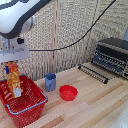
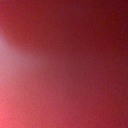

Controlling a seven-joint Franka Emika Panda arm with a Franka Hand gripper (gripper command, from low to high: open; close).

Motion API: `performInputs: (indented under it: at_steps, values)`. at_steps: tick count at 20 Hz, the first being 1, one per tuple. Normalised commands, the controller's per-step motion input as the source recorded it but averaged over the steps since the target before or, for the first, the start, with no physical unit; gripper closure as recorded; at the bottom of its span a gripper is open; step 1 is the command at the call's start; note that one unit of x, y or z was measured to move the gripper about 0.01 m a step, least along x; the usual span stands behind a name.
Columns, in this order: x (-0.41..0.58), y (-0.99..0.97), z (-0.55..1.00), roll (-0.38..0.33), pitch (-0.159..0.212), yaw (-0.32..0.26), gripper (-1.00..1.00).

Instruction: Carefully direct your gripping tool toward the mac and cheese carton. Clutch the mac and cheese carton gently but firmly in your gripping tool. Slide your gripping tool, with the carton in hand, above the container. Loosen your grip, letting the carton of mac and cheese effortlessly fall into the container.

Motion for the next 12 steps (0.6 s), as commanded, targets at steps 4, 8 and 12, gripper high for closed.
performInputs:
  at_steps: [4,8,12]
  values:
    - [0.046,-0.11,0.20,-0.002,0.000,0.000,-1.00]
    - [0.133,-0.09,0.51,-0.035,0.010,-0.002,-1.00]
    - [0.171,-0.32,0.64,0.008,0.027,-0.019,-1.00]
